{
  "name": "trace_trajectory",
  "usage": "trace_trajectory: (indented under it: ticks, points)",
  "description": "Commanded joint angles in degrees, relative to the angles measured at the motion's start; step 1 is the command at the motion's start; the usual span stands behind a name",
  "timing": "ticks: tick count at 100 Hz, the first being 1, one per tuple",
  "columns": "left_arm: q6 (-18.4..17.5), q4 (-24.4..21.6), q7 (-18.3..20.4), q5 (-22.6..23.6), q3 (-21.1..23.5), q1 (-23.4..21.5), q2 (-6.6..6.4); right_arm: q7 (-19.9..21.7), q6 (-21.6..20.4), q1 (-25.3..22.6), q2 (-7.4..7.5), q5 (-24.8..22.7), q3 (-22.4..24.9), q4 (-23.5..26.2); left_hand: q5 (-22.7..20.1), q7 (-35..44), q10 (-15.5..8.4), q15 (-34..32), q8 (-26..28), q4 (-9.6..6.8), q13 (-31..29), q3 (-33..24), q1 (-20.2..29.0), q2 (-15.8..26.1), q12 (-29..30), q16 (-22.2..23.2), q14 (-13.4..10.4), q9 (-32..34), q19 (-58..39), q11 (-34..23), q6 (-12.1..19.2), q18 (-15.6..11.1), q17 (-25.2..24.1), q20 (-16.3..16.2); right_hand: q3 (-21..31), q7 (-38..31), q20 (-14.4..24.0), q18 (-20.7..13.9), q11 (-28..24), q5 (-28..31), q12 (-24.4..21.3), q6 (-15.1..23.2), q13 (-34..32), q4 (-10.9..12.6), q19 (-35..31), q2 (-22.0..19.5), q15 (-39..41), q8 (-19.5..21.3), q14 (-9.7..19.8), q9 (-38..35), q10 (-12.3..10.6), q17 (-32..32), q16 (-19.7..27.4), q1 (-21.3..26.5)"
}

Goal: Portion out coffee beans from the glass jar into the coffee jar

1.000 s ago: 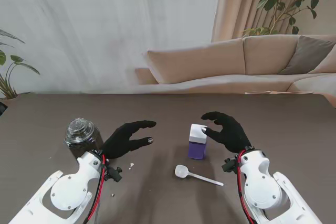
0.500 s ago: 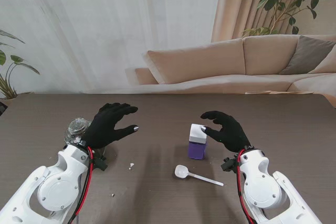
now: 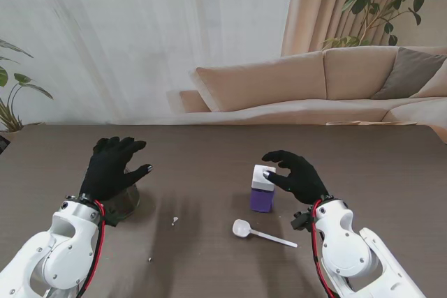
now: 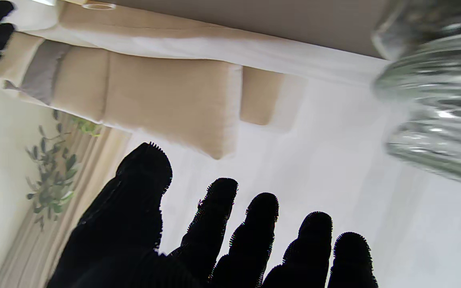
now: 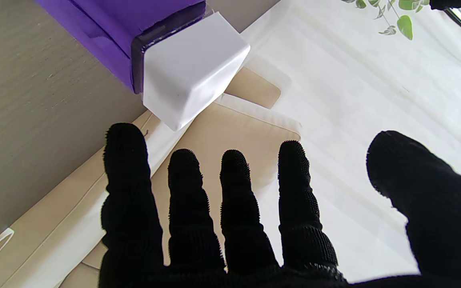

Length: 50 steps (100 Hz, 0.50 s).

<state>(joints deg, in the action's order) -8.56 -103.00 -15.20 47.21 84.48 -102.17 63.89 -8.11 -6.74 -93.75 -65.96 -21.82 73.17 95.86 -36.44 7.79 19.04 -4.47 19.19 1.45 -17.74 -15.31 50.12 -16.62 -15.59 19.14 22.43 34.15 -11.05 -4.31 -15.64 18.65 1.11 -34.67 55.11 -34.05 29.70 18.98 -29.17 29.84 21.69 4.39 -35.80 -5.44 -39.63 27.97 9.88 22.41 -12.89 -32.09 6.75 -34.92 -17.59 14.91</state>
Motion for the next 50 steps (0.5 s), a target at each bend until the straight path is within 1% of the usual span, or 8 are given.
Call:
trace_trajectory:
  ticks: [1, 9, 21, 31, 41, 50]
  points:
    - [1.12, 1.77, 0.35, 1.01, 0.23, 0.05, 0.27, 0.84, -0.09, 0.01, -0.1, 0.16, -0.27, -0.26, 0.09, -0.2, -0.61, 0.63, 0.23, -0.49, 2.08, 0.41, -1.05, 1.71, 0.29, -0.03, -1.1, -0.89, 1.46, 0.74, 0.19, -2.41, -1.68, -0.28, -0.29, 0.69, 1.86, -1.16, 0.38, 0.38, -0.35, 0.3, 0.43, 1.37, 1.47, -0.36, -0.01, 0.45, 0.78, 0.59, -0.77, 20.29, 0.54, -1.33]
    - [2.22, 2.72, -0.21, 1.67, 0.3, 0.2, 0.26, 0.95, 0.03, 0.12, -0.09, 0.21, -0.38, -0.43, 0.36, -0.31, -1.0, 0.76, 0.18, -0.45, 2.55, 0.28, -1.31, 1.77, 0.37, -0.08, -1.34, -1.49, 1.57, 0.9, 0.51, -2.66, -2.0, -0.28, -0.28, 0.7, 1.91, -1.19, 0.4, 0.39, -0.35, 0.29, 0.47, 1.37, 1.5, -0.39, -0.03, 0.46, 0.72, 0.62, -0.73, 20.29, 0.55, -1.36]
    - [2.8, 4.33, -0.88, 1.42, 0.55, 0.45, 0.37, 0.98, 0.06, 0.23, -0.09, 0.27, -0.57, -0.61, 0.82, -0.44, -1.42, 0.92, 0.12, -0.41, 3.18, 0.1, -1.45, 1.81, 0.46, -0.18, -1.46, -2.3, 1.6, 1.01, 1.08, -2.8, -2.13, -0.33, -0.27, 0.7, 1.99, -1.11, 0.42, 0.45, -0.34, 0.21, 0.41, 1.38, 1.57, -0.45, -0.01, 0.47, 0.66, 0.57, -0.67, 20.31, 0.53, -1.38]
    - [2.84, 5.64, -1.64, -0.47, 0.66, 0.73, 0.72, 1.07, -0.02, 0.34, -0.07, 0.28, -0.78, -0.8, 1.7, -0.71, -1.96, 1.05, 0.01, -0.39, 3.77, -0.05, -1.34, 1.67, 0.53, -0.26, -1.75, -3.24, 1.51, 1.17, 2.62, -2.83, -2.05, -0.43, -0.22, 0.71, 2.04, -1.08, 0.4, 0.47, -0.33, 0.2, 0.31, 1.39, 1.61, -0.46, 0.02, 0.47, 0.71, 0.46, -0.68, 20.29, 0.52, -1.34]
    - [3.2, 6.27, -2.48, -2.36, 0.75, 0.6, 1.13, 1.25, -0.11, 0.5, -0.05, 0.36, -1.05, -1.09, 1.61, -0.56, -2.35, 1.02, 0.02, -0.35, 4.01, -0.11, -1.37, 1.65, 0.5, -0.28, -1.72, -3.54, 1.46, 1.09, 2.84, -3.0, -2.27, -0.59, -0.23, 0.71, 2.09, -1.1, 0.42, 0.49, -0.32, 0.2, 0.32, 1.39, 1.62, -0.56, 0.02, 0.48, 0.77, 0.49, -0.67, 20.25, 0.52, -1.43]
    - [3.35, 6.23, -2.93, -3.56, 1.11, -0.1, 1.39, 1.39, -0.15, 0.67, -0.03, 0.46, -1.28, -1.4, 1.45, -0.43, -2.2, 0.76, 0.04, -0.29, 3.5, -0.03, -1.47, 1.69, 0.42, -0.18, -1.08, -3.28, 0.86, 0.9, 2.91, -2.46, -1.2, -0.95, -0.22, 0.69, 2.13, -1.13, 0.38, 0.54, -0.3, 0.19, 0.26, 1.4, 1.65, -0.56, 0.04, 0.5, 0.69, 0.42, -0.7, 20.23, 0.51, -1.42]
